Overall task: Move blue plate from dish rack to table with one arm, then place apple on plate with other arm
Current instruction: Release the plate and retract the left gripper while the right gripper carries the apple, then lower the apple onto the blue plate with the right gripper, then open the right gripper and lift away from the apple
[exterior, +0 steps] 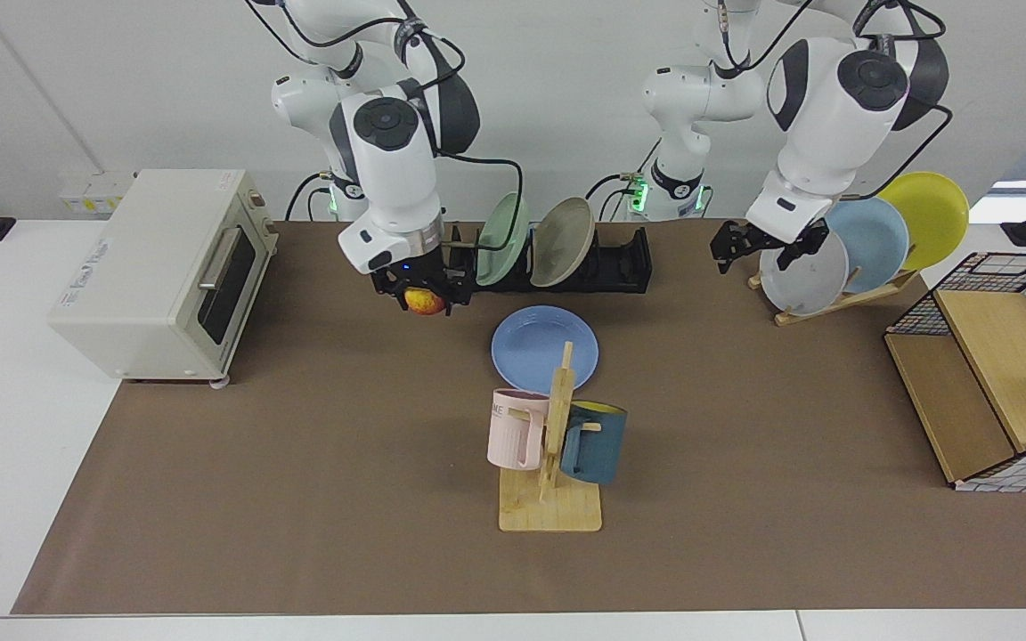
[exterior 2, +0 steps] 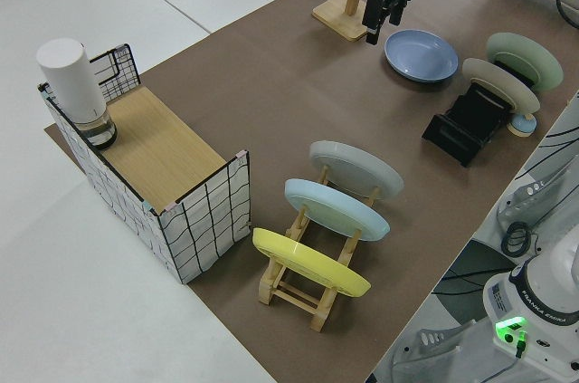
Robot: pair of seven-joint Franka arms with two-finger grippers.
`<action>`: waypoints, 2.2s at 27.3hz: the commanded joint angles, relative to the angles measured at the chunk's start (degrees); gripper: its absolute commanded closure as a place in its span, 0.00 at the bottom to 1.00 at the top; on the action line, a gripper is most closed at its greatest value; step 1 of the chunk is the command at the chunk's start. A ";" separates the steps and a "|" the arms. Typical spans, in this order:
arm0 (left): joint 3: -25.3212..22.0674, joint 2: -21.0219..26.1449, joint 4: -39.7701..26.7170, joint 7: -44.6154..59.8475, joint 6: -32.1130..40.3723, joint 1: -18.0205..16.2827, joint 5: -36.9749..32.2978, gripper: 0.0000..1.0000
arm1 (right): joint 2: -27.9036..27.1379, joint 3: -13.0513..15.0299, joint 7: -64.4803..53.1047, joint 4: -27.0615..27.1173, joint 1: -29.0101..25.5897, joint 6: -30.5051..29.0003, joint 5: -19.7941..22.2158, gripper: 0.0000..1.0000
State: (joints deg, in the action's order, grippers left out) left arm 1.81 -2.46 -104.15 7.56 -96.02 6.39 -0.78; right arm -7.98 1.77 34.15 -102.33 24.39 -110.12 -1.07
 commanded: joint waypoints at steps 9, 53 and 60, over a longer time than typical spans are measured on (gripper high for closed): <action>-4.01 -4.22 0.26 -4.66 -1.53 -1.73 0.87 0.00 | -6.25 0.25 12.51 -0.51 8.13 -10.02 -4.03 1.00; -3.22 -3.51 -0.09 -4.22 -4.35 -1.03 0.87 0.00 | -10.48 1.13 17.89 0.02 11.92 -14.07 -4.47 0.00; -3.22 -3.43 -0.09 -4.13 -4.44 -1.03 0.87 0.00 | -4.15 1.13 6.03 -0.07 5.15 -8.71 -4.29 0.00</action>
State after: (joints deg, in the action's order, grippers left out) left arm -1.28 -5.96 -104.05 3.72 -99.50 5.04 -0.48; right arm -16.91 3.57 48.51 -101.12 34.25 -122.47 -4.72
